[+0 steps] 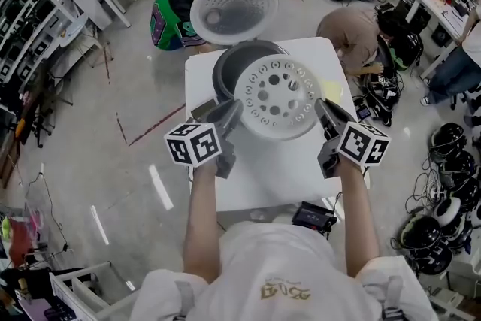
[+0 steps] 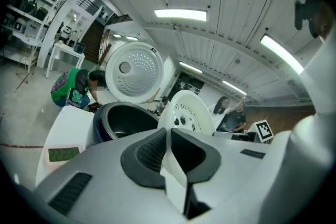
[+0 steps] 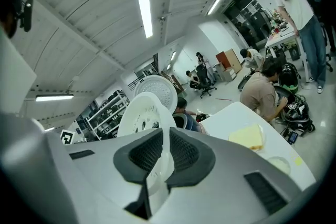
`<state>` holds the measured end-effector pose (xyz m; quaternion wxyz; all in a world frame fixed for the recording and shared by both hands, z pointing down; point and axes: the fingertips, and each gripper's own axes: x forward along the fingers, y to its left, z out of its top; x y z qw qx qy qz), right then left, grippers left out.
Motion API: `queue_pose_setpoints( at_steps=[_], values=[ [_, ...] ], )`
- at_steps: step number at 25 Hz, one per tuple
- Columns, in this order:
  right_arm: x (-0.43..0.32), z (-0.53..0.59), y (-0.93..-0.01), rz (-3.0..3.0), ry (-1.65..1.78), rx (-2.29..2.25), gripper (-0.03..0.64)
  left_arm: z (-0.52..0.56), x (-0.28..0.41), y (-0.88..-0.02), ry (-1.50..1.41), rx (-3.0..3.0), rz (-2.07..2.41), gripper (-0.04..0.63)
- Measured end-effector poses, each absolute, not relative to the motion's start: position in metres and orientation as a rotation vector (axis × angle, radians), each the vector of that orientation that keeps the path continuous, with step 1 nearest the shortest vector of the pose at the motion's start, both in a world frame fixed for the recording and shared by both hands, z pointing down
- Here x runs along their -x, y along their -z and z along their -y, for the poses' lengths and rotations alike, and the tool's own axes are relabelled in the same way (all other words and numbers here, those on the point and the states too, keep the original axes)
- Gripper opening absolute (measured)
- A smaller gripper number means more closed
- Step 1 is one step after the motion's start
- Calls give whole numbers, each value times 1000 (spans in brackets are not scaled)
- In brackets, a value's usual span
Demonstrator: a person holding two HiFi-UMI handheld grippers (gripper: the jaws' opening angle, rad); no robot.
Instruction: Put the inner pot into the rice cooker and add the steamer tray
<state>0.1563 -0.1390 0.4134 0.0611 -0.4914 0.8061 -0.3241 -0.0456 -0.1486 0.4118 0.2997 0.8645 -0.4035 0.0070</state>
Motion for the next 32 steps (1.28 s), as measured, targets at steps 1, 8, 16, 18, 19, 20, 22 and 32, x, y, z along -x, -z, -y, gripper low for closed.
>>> queue_pose_setpoints(
  at_steps=[1, 8, 16, 18, 19, 20, 22, 32],
  values=[
    [-154, 143, -411, -2443, 978, 1479, 49, 151, 48, -409, -12, -2295, 1078, 43],
    [-141, 170, -401, -2470, 959, 1436, 49, 169, 61, -401, 31, -2283, 1113, 43],
    [-118, 198, -396, -2503, 949, 1407, 49, 188, 84, -398, 79, -2252, 1152, 42],
    [-115, 206, -396, -2509, 951, 1402, 49, 193, 87, -398, 85, -2243, 1164, 41],
    [-113, 210, -396, -2513, 953, 1401, 49, 197, 89, -398, 87, -2240, 1169, 42],
    [-112, 214, -396, -2517, 954, 1398, 49, 201, 90, -398, 89, -2238, 1172, 41],
    [-109, 222, -396, -2521, 956, 1393, 49, 209, 93, -398, 92, -2235, 1177, 43],
    [-102, 257, -414, -2548, 985, 1421, 48, 242, 99, -414, 59, -2202, 1181, 43]
  ],
)
